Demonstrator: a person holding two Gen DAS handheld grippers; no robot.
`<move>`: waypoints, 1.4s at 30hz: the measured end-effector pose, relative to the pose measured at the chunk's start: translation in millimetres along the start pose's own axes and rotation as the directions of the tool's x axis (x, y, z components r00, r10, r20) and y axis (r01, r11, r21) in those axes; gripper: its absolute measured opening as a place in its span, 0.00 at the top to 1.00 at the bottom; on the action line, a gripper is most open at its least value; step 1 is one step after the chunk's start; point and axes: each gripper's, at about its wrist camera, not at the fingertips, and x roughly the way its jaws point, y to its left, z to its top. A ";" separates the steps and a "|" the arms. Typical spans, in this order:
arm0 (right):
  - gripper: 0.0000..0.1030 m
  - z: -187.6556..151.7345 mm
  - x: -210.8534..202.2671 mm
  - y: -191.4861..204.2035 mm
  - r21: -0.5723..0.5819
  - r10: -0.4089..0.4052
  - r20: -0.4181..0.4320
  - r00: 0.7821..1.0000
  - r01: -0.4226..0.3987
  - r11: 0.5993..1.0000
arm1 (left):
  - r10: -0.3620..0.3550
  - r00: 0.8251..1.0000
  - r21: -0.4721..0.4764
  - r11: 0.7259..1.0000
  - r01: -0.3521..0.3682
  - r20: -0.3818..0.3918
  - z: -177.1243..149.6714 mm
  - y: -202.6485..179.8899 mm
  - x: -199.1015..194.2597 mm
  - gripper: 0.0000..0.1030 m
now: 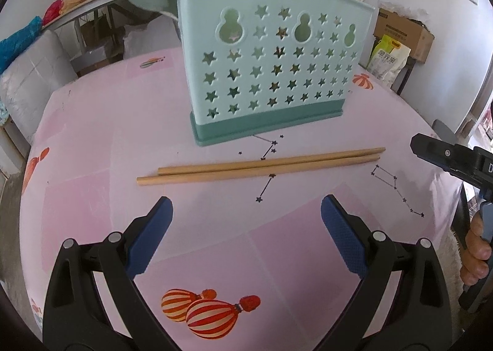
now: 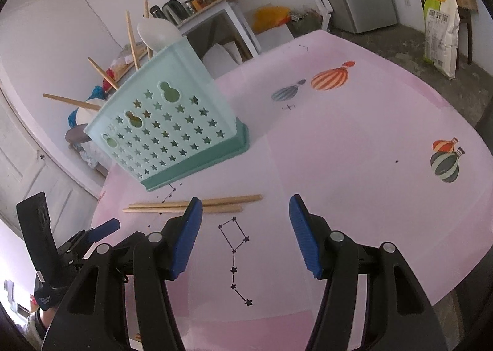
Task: Organize utensils
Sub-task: 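Move both open grippers back above the remaining wooden chopsticks, then grasp one wooden chopstick with the left gripper while the right grasps the other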
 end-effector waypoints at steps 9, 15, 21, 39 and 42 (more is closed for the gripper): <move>0.44 -2.0 4.2 -2.3 0.009 -0.002 -0.029 1.000 0.002 1.000 | 0.003 1.000 -0.023 1.000 -0.003 -0.027 -2.8 6.8 4.8 0.10; 0.38 -2.8 5.4 -4.4 0.025 0.004 -0.041 0.999 -0.003 1.000 | 0.004 0.999 -0.032 0.999 -0.006 -0.042 -2.9 9.6 6.5 0.10; 0.38 -1.9 2.8 -9.9 0.048 0.020 -0.035 0.999 -0.018 0.999 | -0.022 0.999 -0.009 1.000 0.022 -0.025 5.4 7.6 1.1 0.10; 0.38 -0.4 0.1 -12.5 0.072 0.095 -0.044 0.994 -0.092 0.993 | -0.136 0.984 0.474 0.863 0.174 -0.114 37.6 -23.5 31.2 0.35; 0.38 -0.9 1.3 -13.6 0.079 0.105 -0.048 0.993 -0.101 0.992 | -0.148 0.980 0.490 0.849 0.196 -0.135 40.8 -20.9 30.1 0.49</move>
